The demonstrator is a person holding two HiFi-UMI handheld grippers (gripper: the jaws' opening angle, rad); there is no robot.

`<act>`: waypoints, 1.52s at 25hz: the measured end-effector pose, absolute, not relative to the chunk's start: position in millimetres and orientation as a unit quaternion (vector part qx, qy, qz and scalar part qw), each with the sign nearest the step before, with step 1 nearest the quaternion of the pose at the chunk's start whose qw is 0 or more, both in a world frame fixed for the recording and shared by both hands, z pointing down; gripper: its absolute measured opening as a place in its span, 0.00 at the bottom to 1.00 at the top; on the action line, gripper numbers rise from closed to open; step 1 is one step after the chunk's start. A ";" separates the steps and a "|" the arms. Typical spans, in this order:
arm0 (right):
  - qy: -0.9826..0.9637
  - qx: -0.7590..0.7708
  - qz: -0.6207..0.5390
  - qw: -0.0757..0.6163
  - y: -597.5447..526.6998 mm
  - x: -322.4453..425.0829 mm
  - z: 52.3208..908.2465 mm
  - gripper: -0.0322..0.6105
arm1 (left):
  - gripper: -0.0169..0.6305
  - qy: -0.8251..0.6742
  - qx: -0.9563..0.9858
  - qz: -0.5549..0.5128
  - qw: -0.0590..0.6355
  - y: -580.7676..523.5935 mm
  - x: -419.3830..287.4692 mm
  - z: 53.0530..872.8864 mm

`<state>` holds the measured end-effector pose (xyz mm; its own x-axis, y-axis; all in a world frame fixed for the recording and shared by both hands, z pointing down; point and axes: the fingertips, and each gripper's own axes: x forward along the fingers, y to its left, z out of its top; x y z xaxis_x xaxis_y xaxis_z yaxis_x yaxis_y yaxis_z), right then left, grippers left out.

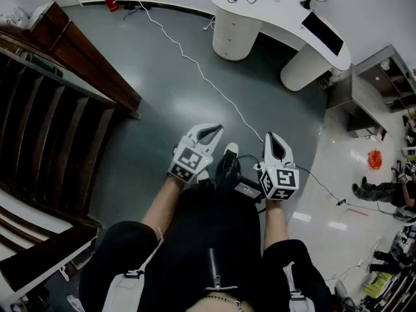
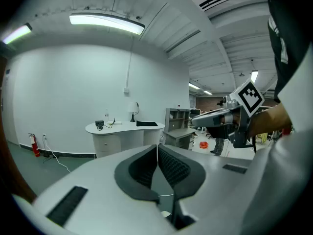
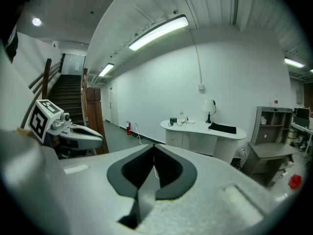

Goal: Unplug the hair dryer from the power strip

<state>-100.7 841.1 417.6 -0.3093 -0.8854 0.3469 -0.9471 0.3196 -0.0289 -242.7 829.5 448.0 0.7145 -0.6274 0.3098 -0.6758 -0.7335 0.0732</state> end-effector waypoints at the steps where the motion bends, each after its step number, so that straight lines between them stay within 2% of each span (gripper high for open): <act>1: -0.800 0.576 0.112 0.126 839.7 -101.6 414.4 0.06 | 0.05 -0.353 0.921 0.134 0.090 830.4 -244.7 448.0; 10: -0.799 0.579 0.101 0.128 836.3 -122.4 415.3 0.06 | 0.05 -0.361 0.917 0.132 0.104 832.8 -265.5 457.1; 23: -0.797 0.579 0.120 0.119 827.1 -99.1 428.0 0.06 | 0.05 -0.352 0.919 0.141 0.108 819.6 -241.1 462.8; 38: -0.800 0.575 0.146 0.088 707.3 -35.9 425.3 0.06 | 0.05 -0.346 0.920 0.160 0.094 699.6 -182.6 446.0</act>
<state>-35.9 707.3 425.3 -0.3231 -0.8944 0.3093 -0.9460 0.2962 -0.1317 -182.6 699.6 446.0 0.7097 -0.6059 0.3594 -0.6662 -0.7431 0.0626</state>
